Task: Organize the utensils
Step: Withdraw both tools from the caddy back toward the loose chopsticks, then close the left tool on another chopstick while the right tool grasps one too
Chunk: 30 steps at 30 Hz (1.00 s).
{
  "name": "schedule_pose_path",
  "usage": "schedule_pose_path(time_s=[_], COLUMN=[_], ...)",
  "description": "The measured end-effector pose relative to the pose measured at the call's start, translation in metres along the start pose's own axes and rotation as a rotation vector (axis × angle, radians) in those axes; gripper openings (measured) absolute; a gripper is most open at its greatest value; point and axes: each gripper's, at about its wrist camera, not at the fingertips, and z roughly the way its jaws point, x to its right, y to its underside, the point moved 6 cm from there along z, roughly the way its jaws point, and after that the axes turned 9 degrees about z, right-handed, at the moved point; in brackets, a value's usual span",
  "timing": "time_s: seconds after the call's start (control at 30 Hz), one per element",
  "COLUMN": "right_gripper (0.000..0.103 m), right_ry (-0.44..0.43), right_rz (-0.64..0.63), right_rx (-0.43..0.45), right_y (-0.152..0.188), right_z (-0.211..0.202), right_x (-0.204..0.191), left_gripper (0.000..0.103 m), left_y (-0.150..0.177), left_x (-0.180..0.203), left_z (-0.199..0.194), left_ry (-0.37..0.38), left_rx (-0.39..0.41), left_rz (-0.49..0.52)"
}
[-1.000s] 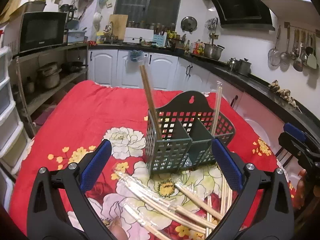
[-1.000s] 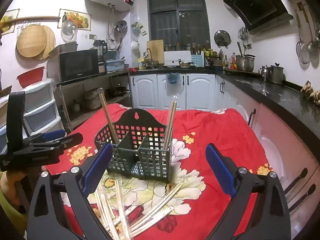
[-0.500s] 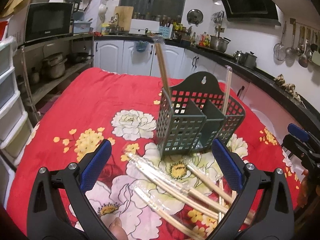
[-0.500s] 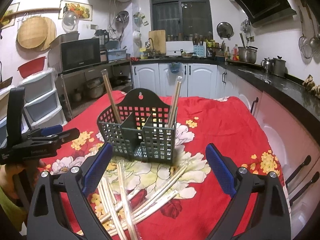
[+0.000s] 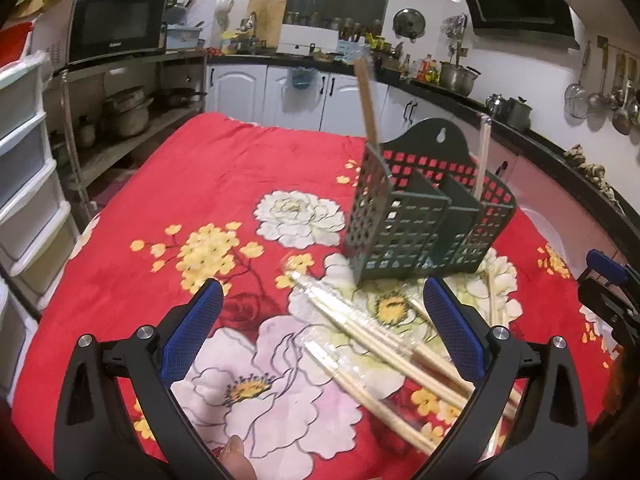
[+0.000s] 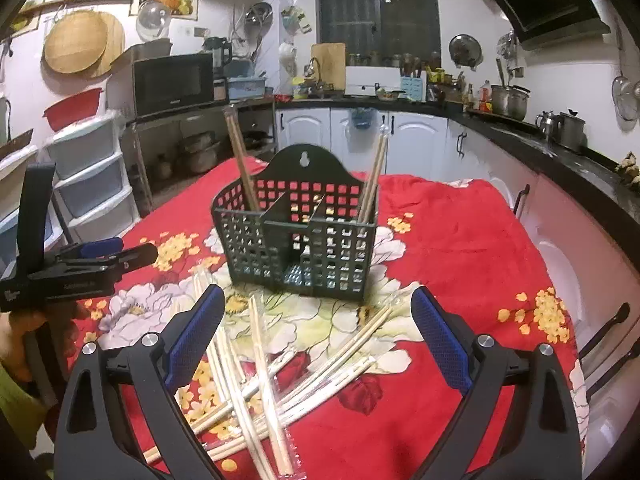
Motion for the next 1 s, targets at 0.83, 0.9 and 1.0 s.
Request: schedule_pose_path(time_s=[0.83, 0.9, 1.0], right_gripper=[0.055, 0.051, 0.043], right_ry=[-0.143, -0.146, -0.154], right_rz=[-0.109, -0.121, -0.135], right_rx=[-0.308, -0.341, -0.397], right_y=[0.022, 0.024, 0.028], right_z=[0.082, 0.093, 0.112], right_x=[-0.039, -0.04, -0.044], left_gripper=[0.034, 0.031, 0.031], left_y=[0.054, 0.057, 0.059], left_x=[-0.013, -0.011, -0.011], left_z=[0.044, 0.048, 0.057], left_ry=[0.222, 0.252, 0.282], left_rx=[-0.223, -0.244, -0.276], left_rz=[-0.186, -0.212, -0.251])
